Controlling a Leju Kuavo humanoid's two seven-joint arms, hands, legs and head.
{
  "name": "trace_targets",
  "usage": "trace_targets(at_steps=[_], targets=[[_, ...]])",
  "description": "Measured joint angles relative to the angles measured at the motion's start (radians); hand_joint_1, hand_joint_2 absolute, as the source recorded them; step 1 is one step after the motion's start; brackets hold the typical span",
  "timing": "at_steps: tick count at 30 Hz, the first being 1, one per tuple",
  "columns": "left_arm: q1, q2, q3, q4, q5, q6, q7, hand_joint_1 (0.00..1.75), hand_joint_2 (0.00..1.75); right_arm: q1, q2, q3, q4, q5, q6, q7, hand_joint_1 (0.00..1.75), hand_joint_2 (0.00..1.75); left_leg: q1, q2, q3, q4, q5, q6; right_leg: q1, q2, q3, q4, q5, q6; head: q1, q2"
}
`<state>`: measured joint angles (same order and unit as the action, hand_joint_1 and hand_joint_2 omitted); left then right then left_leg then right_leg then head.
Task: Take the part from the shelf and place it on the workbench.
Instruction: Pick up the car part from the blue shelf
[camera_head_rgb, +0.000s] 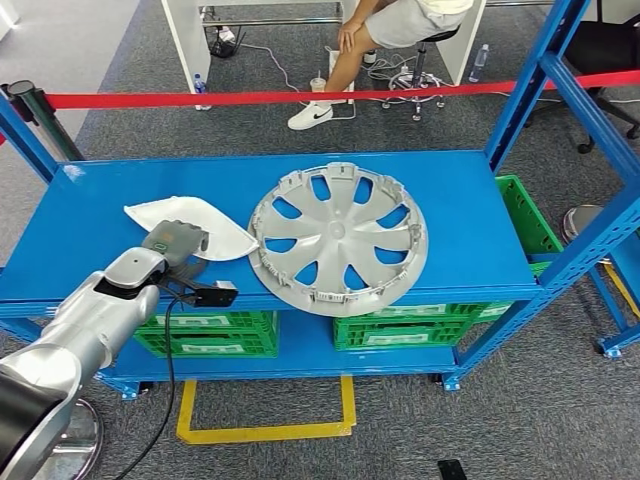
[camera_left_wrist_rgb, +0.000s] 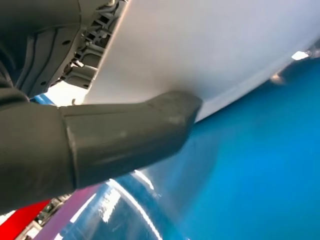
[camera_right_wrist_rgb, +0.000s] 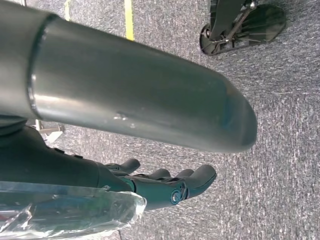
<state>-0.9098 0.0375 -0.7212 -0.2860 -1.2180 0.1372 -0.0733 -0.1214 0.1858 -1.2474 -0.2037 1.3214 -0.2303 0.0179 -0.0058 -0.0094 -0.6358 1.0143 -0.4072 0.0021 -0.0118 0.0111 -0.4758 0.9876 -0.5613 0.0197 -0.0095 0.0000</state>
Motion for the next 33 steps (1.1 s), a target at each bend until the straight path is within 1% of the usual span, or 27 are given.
trace_targets(at_steps=[13,22,26,29,33], targets=[[-0.004,-0.002,0.006,0.0,-0.004,0.021,0.017,1.75,1.75,-0.001,0.0,0.0,0.0,0.0,-0.001,0.0,0.0,0.0,0.0,0.0,0.002,0.0,0.0,0.0,0.0,0.0,0.002,0.0,0.0,0.0,0.0,0.0],[0.004,-0.002,0.015,0.001,-0.005,0.079,0.041,1.75,1.75,0.0,0.0,0.0,0.0,0.0,-0.003,0.004,0.0,0.0,0.0,0.0,0.003,0.0,0.0,0.0,0.0,0.0,0.002,0.0,0.0,0.0,0.0,0.0],[0.012,-0.002,0.03,0.001,-0.004,0.143,0.043,1.75,1.75,0.0,0.0,-0.001,0.0,-0.001,-0.005,0.005,0.0,0.0,0.0,0.0,0.003,0.0,0.0,0.0,0.0,0.0,0.002,0.0,0.0,0.0,0.0,0.0],[0.018,-0.002,0.054,0.001,0.007,0.226,0.044,1.75,1.75,0.0,0.0,-0.003,0.0,-0.002,-0.008,0.007,0.0,0.0,0.0,0.0,0.002,0.0,0.0,0.0,0.0,0.0,0.002,0.0,0.0,0.0,0.0,0.0],[0.022,-0.001,0.106,0.0,0.035,0.342,0.031,1.75,1.75,0.0,0.0,-0.004,0.0,-0.004,-0.012,0.012,0.0,0.0,0.0,0.0,0.002,0.0,0.0,0.0,0.0,0.0,0.002,0.0,0.0,0.0,0.0,0.0]])
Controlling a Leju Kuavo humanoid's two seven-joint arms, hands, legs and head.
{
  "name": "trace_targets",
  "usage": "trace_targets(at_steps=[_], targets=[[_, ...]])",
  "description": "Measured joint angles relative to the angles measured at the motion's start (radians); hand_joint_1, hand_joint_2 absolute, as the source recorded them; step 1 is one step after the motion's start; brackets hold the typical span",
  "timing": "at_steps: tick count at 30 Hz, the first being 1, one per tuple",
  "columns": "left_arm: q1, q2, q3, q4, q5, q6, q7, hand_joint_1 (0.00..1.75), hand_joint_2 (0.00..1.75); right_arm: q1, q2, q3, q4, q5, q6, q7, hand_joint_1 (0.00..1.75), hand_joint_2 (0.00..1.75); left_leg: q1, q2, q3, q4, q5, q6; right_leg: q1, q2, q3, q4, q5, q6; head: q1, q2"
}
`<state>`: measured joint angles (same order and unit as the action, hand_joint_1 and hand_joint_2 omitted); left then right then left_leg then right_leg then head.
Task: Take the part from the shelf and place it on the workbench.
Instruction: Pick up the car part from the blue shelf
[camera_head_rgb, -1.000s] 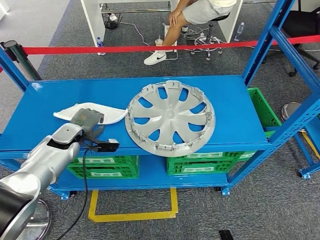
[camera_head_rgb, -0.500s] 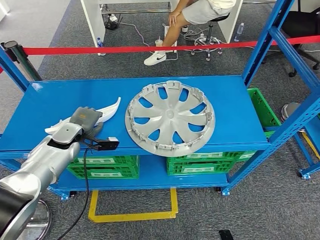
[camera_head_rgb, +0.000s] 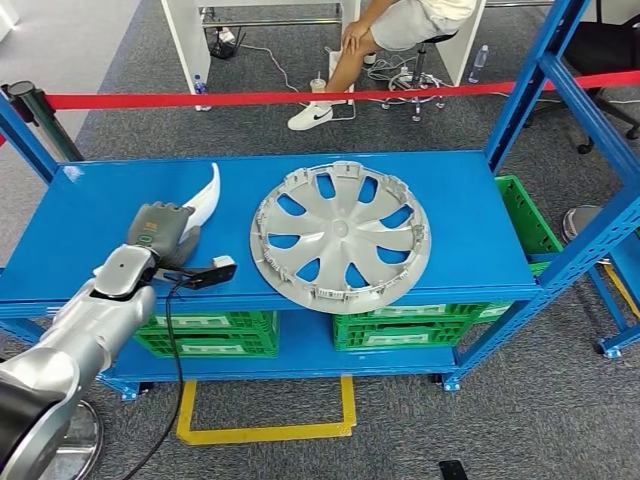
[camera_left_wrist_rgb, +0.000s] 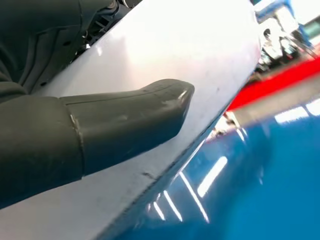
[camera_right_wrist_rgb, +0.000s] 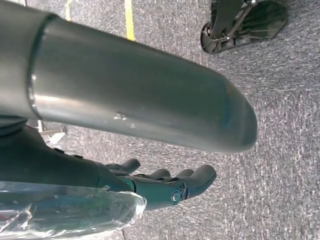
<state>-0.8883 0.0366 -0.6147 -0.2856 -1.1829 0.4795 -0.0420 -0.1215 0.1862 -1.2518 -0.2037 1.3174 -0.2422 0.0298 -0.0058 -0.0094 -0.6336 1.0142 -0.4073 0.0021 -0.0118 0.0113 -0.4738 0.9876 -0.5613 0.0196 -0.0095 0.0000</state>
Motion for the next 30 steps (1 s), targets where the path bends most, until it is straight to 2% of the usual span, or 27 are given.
trace_targets(at_steps=[5,12,19,30], targets=[[0.01,0.0,0.082,-0.005,0.068,0.114,-0.058,1.75,1.75,0.0,0.001,0.0,0.0,0.0,-0.002,0.002,0.0,0.0,0.0,0.0,0.0,0.0,0.0,0.0,0.0,0.0,0.0,0.0,0.0,0.0,0.0,0.0],[0.041,0.0,0.207,-0.018,0.15,0.189,-0.143,1.75,1.75,0.0,0.001,0.0,0.0,0.004,-0.002,0.003,0.0,0.0,0.0,0.0,0.0,0.0,0.0,0.0,0.0,0.0,-0.001,0.0,0.0,0.0,0.0,0.0],[0.059,0.0,0.296,-0.037,0.152,0.212,-0.183,1.75,1.75,0.0,0.004,0.0,0.0,0.005,-0.002,0.003,0.0,0.0,0.0,0.0,0.0,0.0,0.0,0.0,0.0,0.0,-0.002,0.0,0.0,0.0,0.0,0.0],[0.08,-0.005,0.431,-0.117,0.057,0.214,-0.241,1.75,1.75,0.0,0.005,0.0,0.0,0.006,-0.002,0.003,0.0,0.0,0.0,0.0,0.0,0.0,0.0,0.0,0.0,0.0,-0.004,0.0,0.0,0.0,0.0,0.0]])
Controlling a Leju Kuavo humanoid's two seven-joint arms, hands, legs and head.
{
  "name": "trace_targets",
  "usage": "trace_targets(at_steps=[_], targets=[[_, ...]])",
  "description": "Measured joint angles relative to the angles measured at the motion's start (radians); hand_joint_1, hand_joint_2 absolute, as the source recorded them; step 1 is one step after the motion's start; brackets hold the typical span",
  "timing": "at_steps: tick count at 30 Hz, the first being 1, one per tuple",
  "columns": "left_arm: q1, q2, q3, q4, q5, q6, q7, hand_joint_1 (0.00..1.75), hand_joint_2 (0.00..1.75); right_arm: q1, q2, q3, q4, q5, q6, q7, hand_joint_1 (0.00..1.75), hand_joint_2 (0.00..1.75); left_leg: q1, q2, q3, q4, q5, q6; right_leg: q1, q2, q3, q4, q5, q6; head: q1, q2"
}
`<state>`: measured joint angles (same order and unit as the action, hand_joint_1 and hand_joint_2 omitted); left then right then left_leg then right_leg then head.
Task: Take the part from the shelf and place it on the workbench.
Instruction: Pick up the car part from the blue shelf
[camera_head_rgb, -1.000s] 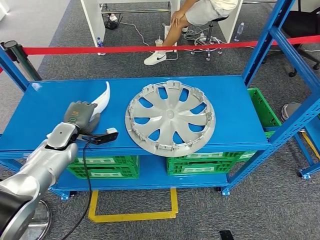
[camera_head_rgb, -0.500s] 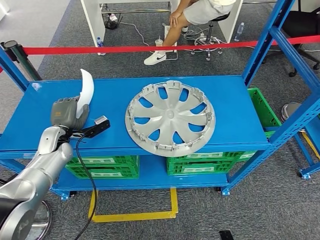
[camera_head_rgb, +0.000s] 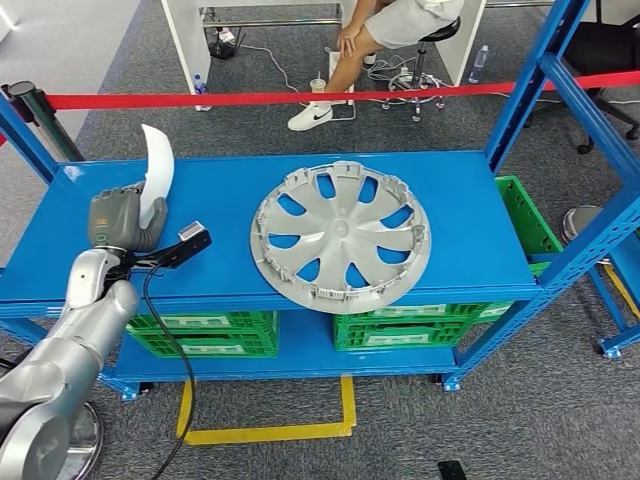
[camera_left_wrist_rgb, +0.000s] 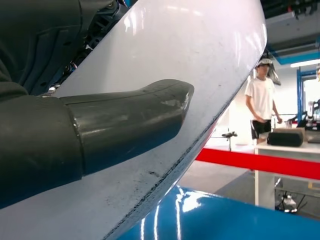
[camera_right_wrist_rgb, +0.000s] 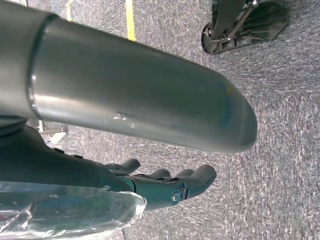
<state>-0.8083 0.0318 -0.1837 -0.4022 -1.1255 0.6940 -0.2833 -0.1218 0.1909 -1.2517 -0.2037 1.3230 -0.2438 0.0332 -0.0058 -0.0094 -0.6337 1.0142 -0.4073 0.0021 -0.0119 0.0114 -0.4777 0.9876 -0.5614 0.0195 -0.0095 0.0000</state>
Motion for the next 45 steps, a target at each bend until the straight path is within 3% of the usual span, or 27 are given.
trace_targets(at_steps=[21,45], targets=[[0.032,-0.039,0.19,-0.113,-0.076,0.0,-0.099,1.75,1.75,0.0,0.003,0.0,0.0,0.002,0.001,0.0,0.0,0.0,0.0,0.0,0.0,0.0,0.0,0.0,0.0,0.0,0.0,0.0,0.0,0.0,0.0,0.0],[0.021,-0.039,0.237,-0.094,0.023,0.0,-0.174,1.75,1.75,0.0,0.003,0.0,0.0,0.005,0.002,0.002,0.0,0.0,0.0,0.0,0.0,0.0,0.0,0.0,0.0,0.0,-0.007,0.0,0.0,0.0,0.0,0.0]])
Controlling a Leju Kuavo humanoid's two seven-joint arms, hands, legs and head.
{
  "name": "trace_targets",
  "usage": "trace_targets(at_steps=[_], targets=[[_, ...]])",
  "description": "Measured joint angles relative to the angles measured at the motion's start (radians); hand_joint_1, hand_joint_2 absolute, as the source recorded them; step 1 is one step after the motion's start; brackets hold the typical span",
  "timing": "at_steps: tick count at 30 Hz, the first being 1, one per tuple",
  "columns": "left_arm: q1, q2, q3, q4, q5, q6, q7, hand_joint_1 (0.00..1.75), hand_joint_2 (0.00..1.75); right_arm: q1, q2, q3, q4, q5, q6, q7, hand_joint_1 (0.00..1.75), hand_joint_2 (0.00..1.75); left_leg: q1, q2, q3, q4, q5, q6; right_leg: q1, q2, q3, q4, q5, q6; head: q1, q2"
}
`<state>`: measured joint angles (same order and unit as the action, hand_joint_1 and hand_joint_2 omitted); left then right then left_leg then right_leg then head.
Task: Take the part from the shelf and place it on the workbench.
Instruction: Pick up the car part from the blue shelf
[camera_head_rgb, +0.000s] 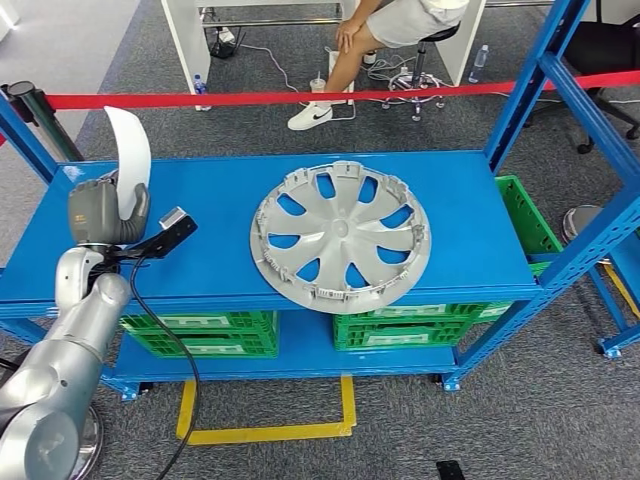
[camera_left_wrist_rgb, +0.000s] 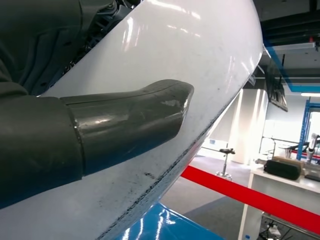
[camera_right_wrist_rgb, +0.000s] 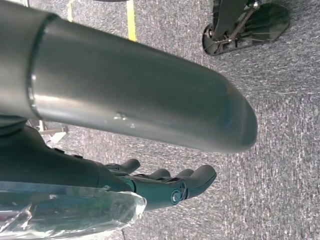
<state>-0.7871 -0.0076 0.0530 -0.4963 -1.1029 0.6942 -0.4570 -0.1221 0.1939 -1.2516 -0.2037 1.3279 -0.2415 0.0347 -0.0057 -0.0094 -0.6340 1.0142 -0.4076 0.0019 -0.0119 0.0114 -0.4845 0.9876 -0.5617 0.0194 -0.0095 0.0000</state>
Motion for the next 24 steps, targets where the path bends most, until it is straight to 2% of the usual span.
trace_targets(at_steps=[24], targets=[[0.005,-0.001,0.016,0.0,0.093,-0.017,-0.043,1.75,1.75,0.0,0.0,0.0,0.0,-0.002,0.001,-0.002,0.0,0.0,-0.001,0.0,-0.001,0.001,0.0,0.0,-0.001,0.0,0.006,0.0,0.0,0.0,0.0,0.0]])
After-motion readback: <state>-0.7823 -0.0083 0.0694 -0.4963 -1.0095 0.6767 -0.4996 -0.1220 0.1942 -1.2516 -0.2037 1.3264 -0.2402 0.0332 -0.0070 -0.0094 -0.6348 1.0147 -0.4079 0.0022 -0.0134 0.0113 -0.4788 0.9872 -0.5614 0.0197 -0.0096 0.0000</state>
